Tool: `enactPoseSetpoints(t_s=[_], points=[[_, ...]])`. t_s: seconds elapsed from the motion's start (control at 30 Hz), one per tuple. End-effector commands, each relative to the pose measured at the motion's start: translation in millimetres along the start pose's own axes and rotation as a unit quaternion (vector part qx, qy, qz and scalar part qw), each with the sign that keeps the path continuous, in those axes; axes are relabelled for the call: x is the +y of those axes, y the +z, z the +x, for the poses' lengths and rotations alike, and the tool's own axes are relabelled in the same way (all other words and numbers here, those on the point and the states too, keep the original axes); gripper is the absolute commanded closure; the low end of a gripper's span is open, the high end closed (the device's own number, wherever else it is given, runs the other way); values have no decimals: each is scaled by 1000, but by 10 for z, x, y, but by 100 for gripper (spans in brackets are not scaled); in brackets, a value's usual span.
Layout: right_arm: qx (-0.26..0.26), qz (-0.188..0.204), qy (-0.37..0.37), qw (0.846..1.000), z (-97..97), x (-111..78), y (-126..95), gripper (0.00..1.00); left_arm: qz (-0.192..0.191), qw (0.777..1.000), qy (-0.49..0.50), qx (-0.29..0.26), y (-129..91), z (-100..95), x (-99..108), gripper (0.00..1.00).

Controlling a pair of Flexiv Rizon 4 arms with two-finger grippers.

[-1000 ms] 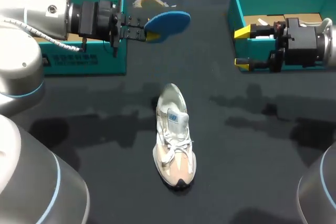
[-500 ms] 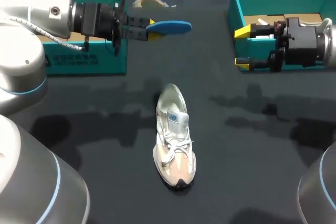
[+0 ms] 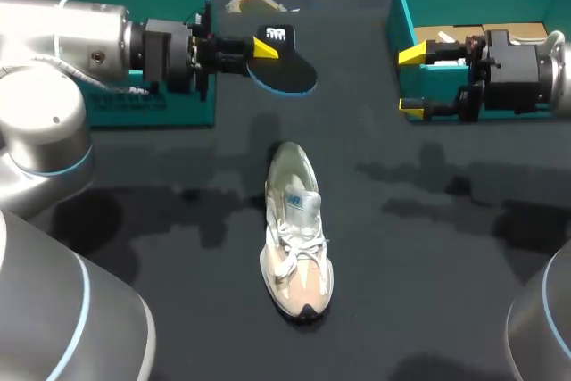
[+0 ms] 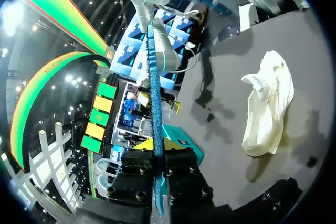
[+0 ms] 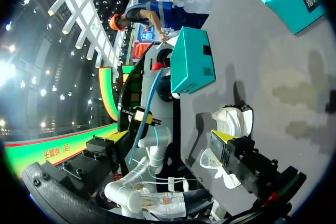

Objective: Take the shoe out of the shoebox, open the shoe tongue, remove and reinsert the insole, then place the shoe into the shoebox

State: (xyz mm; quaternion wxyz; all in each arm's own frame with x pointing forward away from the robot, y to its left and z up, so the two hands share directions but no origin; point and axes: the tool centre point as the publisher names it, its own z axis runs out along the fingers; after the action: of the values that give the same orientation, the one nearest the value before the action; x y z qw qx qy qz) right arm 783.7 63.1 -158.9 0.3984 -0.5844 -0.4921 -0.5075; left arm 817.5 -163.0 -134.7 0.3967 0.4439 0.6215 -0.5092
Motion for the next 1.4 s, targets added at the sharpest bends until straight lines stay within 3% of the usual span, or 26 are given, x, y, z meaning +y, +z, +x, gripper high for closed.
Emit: enactPoseSetpoints(t_s=[0.03, 0.47, 0.7, 1.03, 1.4], points=[[-1, -1, 0, 1000, 0, -8, 9, 0, 1, 998, 63, -11, 52, -15, 30, 100], [-1, -1, 0, 1000, 0, -8, 9, 0, -2, 997, 72, -10, 57, -13, 34, 100], [0, 8, -8, 1000, -4, -6, 30, 0, -34, 984, 173, -5, 153, 36, 18, 100], [23, 41, -29, 998, 20, -113, 178, 0, -17, 980, 200, -15, 212, 26, 66, 100], [36, 46, -32, 998, 11, -148, 159, 0, -10, 980, 200, -20, 215, 22, 75, 100]])
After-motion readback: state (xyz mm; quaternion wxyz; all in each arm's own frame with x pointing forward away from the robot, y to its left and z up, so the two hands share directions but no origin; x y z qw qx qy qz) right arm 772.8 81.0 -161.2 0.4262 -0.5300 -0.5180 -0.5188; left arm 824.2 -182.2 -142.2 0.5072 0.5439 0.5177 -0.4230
